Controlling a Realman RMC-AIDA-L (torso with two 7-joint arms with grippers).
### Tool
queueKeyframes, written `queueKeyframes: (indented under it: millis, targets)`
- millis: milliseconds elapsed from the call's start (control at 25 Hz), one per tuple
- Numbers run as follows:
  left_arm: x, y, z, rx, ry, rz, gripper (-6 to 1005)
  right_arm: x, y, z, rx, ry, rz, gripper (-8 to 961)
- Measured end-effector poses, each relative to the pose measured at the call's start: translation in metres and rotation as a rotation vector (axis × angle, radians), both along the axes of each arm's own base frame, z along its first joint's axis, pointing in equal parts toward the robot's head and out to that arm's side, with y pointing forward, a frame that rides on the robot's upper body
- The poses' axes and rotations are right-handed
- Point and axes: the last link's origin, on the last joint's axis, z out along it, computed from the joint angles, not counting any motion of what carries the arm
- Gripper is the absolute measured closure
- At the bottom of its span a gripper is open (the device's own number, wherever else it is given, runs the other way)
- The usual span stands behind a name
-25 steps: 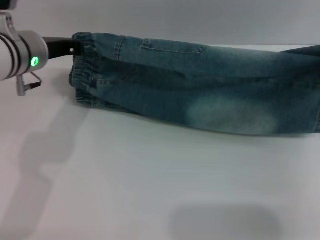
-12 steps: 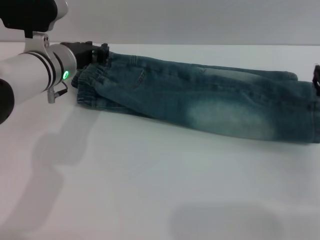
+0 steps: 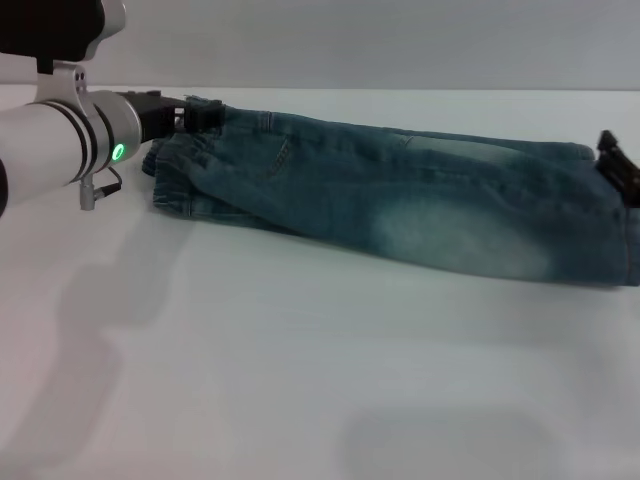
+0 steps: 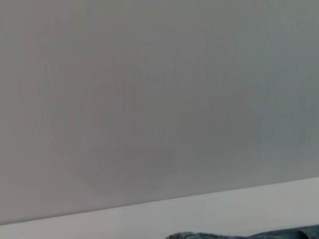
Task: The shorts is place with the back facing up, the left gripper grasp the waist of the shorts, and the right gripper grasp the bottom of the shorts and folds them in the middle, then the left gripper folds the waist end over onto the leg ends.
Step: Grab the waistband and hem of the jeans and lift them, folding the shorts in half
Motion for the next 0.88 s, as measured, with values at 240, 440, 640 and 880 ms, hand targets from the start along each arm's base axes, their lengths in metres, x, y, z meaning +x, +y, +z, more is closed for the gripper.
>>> queueKeyframes:
  millis: [240, 440, 640, 880]
  targets:
    - [-0.009, -0.004, 0.01, -0.06, 0.029, 0.079, 215, -0.009, -0.006, -0.02, -0.038, 0.007, 0.095, 233]
    - [-0.022, -0.007, 0.017, -0.089, 0.043, 0.148, 139, -0.013, -0.011, -0.03, -0.069, 0.01, 0.114, 166]
    - [-0.03, -0.011, 0.013, -0.117, 0.05, 0.184, 150, -0.014, -0.013, -0.033, -0.077, 0.018, 0.113, 170]
    - [-0.032, -0.012, 0.009, -0.14, 0.051, 0.201, 142, -0.014, -0.015, -0.035, -0.083, 0.022, 0.112, 175]
